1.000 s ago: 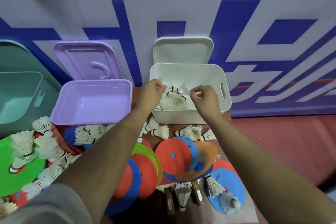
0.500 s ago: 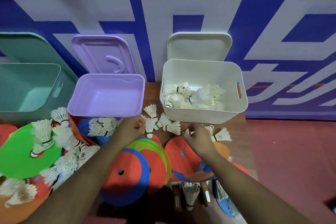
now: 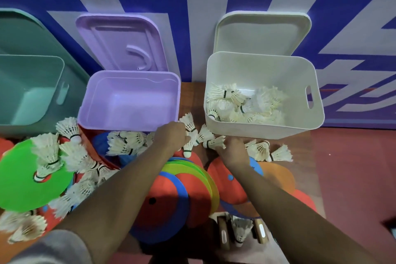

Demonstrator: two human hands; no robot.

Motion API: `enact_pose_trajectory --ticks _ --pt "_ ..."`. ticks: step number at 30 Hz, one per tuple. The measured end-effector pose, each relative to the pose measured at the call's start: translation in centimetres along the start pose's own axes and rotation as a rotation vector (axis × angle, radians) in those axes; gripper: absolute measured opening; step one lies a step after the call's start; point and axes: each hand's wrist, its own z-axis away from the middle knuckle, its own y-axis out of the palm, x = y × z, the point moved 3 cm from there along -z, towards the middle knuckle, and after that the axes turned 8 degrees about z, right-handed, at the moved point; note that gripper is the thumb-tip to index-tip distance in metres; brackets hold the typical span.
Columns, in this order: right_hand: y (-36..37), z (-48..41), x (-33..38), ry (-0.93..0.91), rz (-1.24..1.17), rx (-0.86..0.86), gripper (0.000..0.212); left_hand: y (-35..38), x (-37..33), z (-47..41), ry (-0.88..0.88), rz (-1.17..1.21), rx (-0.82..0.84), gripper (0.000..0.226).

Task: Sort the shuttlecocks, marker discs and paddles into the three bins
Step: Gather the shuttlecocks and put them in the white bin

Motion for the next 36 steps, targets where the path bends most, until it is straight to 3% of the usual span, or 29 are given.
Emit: enact_pose_trajectory --ticks 2,6,9,13,21,24,30,36 --pt "0.0 -0.1 0.0 0.008 -0.003 -0.030 0.023 0.0 -0.1 0.3 0.035 -0.020 -0.027 0.042" --pt "0.7 0.0 0.0 0.010 -0.062 -0.083 0.021 0.3 0.1 2.0 0.064 -0.047 -0.131 0.040" --pt "1.0 0.3 0.3 0.089 -0.107 -0.069 0.015 0.9 1.0 2.4 0.094 -0.098 -0.113 0.020" --pt "0.8 0.9 0.9 0.063 -0.124 -0.074 0.013 0.5 1.5 3.1 0.133 -0.138 -0.160 0.021" --pt "-6.6 7.7 2.7 -0.328 -0.192 -0.221 0.009 -4.1 2.1 8.3 0.233 0.534 -0.337 0.018" --pt "-11.0 9.9 2.5 -0.410 -0.230 -0.307 0.011 -6.6 1.8 9.5 0.221 0.737 -0.497 0.018" --pt "-17.9 7.8 0.8 -0.311 -0.336 -0.533 0.007 -10.7 -3.4 8.5 0.276 0.879 -0.587 0.008" --pt "-18.6 3.4 -0.9 -0.184 -0.301 -0.555 0.009 -10.7 -9.8 3.0 0.290 0.815 -0.509 0.012"
